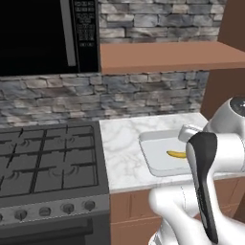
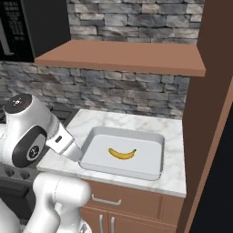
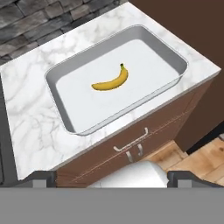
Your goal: Pick the kiwi and banana from the fridge and place them inside the tupperware on the counter.
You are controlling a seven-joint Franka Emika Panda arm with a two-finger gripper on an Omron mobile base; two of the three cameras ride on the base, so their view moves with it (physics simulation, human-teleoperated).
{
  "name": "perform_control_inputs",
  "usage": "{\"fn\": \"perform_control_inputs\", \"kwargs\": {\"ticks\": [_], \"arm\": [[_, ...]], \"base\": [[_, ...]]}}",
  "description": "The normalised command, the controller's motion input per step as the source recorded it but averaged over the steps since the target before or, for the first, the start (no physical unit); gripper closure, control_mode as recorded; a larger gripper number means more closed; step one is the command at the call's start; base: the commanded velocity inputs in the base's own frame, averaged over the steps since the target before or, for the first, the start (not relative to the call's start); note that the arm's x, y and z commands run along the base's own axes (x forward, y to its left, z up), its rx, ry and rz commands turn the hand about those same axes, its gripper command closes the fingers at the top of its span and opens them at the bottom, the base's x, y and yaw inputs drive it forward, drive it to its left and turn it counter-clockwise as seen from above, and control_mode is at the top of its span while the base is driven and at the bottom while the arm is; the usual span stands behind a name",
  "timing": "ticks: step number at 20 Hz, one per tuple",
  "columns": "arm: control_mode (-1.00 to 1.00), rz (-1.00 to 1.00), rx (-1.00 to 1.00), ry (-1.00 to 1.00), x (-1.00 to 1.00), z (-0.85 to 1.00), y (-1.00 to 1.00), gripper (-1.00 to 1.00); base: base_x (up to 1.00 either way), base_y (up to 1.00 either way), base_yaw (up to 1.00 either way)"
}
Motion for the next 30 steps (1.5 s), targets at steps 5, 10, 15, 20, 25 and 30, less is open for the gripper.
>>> {"fn": "perform_control_inputs", "kwargs": {"ticks": [5,10,15,20,25,30], "arm": [[1.00,0.00,0.00,0.00,0.00,0.00,0.00,-1.00],[1.00,0.00,0.00,0.00,0.00,0.00,0.00,-1.00],[1.00,0.00,0.00,0.00,0.00,0.00,0.00,-1.00],[1.00,0.00,0.00,0.00,0.00,0.00,0.00,-1.00],[1.00,0.00,0.00,0.00,0.00,0.00,0.00,-1.00],[1.00,0.00,0.00,0.00,0.00,0.00,0.00,-1.00]], "base": [[-0.58,0.42,0.09],[-0.65,0.60,0.00],[-0.69,0.59,0.00],[-0.67,0.52,-0.02],[-0.62,0.51,-0.17],[-0.56,0.56,-0.19]]}}
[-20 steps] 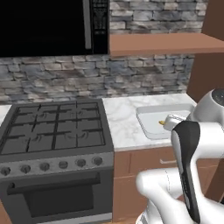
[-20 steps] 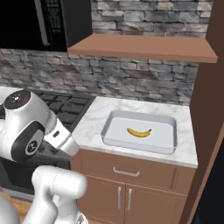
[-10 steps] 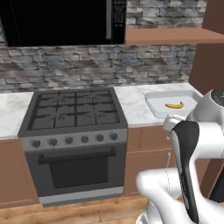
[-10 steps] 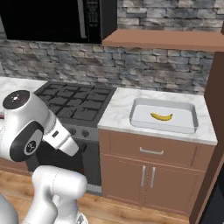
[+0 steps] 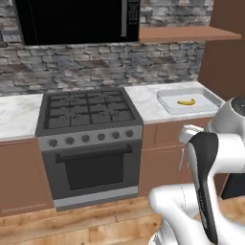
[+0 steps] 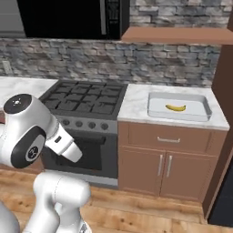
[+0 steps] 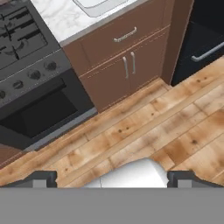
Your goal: Pick the kiwi and banana from the fridge and place them inside the tupperware on the counter.
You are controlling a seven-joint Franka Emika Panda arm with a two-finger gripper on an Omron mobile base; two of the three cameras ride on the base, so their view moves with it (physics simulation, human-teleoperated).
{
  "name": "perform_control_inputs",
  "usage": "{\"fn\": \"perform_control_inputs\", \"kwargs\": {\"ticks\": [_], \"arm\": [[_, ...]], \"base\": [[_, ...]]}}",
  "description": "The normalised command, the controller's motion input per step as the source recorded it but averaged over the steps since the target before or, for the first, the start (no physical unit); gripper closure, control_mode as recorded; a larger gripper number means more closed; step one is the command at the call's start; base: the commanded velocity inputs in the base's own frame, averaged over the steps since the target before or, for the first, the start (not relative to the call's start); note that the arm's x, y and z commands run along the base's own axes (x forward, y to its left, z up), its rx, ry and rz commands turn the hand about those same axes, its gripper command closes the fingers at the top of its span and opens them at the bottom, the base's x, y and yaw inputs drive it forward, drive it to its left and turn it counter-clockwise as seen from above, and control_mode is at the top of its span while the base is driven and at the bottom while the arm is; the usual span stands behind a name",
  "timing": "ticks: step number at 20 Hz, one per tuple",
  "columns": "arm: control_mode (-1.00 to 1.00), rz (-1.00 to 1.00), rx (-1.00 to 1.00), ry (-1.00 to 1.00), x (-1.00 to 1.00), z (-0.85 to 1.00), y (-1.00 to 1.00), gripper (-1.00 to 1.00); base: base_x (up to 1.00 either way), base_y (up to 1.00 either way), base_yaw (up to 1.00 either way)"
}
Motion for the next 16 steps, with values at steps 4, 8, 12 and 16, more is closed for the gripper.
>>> {"fn": "perform_control_inputs", "kwargs": {"ticks": [4,8,12,16], "arm": [[1.00,0.00,0.00,0.00,0.00,0.00,0.00,-1.00],[1.00,0.00,0.00,0.00,0.00,0.00,0.00,-1.00],[1.00,0.00,0.00,0.00,0.00,0.00,0.00,-1.00],[1.00,0.00,0.00,0.00,0.00,0.00,0.00,-1.00]], "base": [[-0.54,0.50,-0.43],[-0.50,0.34,-0.95],[-0.41,0.21,-1.00],[-0.11,0.04,-1.00]]}}
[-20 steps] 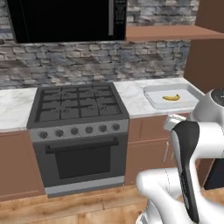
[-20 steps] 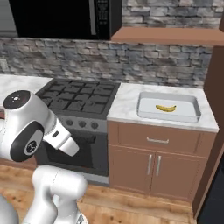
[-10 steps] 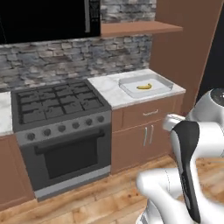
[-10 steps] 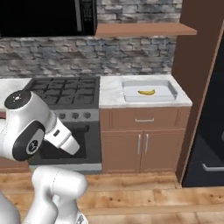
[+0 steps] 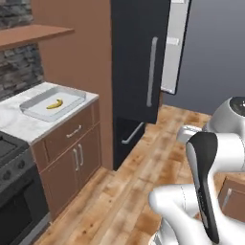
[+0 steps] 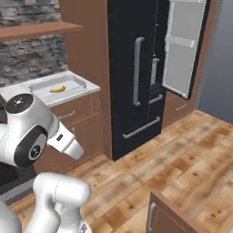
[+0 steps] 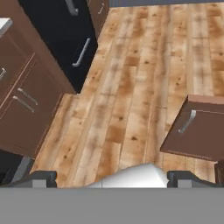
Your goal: Pick the kiwi and banana from the fridge and place them inside the tupperware on the counter.
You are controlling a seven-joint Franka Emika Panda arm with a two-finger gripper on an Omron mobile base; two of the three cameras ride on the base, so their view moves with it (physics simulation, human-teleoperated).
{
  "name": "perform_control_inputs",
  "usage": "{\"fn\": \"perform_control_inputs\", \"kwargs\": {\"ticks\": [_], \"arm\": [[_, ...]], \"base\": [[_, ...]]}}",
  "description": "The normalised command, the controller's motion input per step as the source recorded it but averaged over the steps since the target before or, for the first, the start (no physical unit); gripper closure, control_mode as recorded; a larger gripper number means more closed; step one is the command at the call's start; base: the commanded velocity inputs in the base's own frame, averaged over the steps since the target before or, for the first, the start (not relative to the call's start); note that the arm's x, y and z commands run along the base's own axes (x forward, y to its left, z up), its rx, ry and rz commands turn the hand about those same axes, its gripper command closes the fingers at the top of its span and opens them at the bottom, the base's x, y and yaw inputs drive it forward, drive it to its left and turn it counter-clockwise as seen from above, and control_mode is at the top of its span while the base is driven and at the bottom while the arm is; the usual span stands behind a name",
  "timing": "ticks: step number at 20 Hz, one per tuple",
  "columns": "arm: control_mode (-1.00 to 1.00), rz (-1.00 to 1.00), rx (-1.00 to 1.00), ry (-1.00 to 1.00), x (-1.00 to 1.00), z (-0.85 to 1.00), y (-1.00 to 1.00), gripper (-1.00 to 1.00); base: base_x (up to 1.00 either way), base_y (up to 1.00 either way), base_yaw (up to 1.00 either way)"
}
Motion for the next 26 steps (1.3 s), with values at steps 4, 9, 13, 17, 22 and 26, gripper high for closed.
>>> {"fn": "perform_control_inputs", "kwargs": {"ticks": [4,9,13,17,22,26], "arm": [[1.00,0.00,0.00,0.00,0.00,0.00,0.00,-1.00],[1.00,0.00,0.00,0.00,0.00,0.00,0.00,-1.00],[1.00,0.00,0.00,0.00,0.00,0.00,0.00,-1.00],[1.00,0.00,0.00,0.00,0.00,0.00,0.00,-1.00],[1.00,0.00,0.00,0.00,0.00,0.00,0.00,-1.00],[1.00,0.00,0.00,0.00,0.00,0.00,0.00,-1.00]], "base": [[0.29,-0.09,-0.87],[0.53,-0.33,-0.56],[0.71,-0.22,-0.31],[0.71,-0.20,-0.11],[0.76,-0.07,-0.06],[0.87,-0.12,0.00]]}}
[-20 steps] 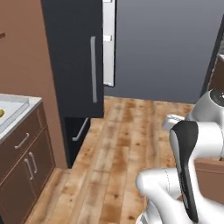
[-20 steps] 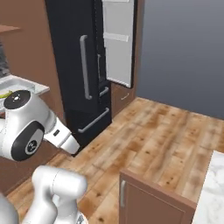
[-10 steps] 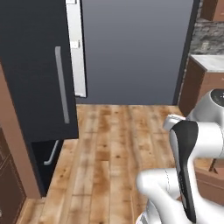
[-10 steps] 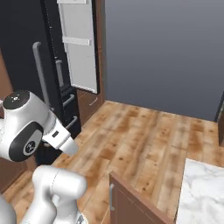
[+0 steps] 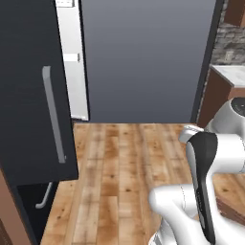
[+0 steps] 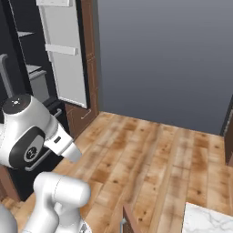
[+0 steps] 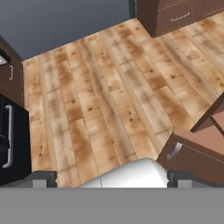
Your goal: Pick the kiwi and banana from the fridge and place them inside the tupperware on the counter.
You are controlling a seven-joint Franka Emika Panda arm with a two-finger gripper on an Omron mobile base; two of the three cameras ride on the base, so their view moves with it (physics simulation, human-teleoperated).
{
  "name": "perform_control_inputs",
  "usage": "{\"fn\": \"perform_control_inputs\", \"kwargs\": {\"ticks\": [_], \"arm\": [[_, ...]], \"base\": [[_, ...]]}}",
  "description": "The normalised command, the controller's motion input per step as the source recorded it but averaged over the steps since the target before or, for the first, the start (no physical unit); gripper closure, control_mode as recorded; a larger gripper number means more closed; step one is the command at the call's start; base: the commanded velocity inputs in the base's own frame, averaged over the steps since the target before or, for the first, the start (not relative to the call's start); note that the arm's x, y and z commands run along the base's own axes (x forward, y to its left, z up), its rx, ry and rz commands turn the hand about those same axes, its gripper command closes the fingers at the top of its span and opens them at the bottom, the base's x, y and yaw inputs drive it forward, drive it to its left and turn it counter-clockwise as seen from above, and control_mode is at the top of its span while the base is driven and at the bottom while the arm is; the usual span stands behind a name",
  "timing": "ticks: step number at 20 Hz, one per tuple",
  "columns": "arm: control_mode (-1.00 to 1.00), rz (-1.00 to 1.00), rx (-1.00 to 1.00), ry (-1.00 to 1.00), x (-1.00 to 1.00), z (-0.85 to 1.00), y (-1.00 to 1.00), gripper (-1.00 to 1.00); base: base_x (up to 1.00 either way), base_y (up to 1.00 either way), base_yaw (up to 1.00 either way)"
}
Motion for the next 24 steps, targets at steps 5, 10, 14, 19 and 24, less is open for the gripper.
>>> {"fn": "perform_control_inputs", "kwargs": {"ticks": [5,10,14,19,24], "arm": [[1.00,0.00,0.00,0.00,0.00,0.00,0.00,-1.00],[1.00,0.00,0.00,0.00,0.00,0.00,0.00,-1.00],[1.00,0.00,0.00,0.00,0.00,0.00,0.00,-1.00],[1.00,0.00,0.00,0.00,0.00,0.00,0.00,-1.00],[1.00,0.00,0.00,0.00,0.00,0.00,0.00,-1.00]], "base": [[0.82,-0.23,0.03],[0.78,-0.18,0.52],[0.73,-0.25,1.00],[0.50,-0.35,1.00],[0.32,-0.72,0.98]]}}
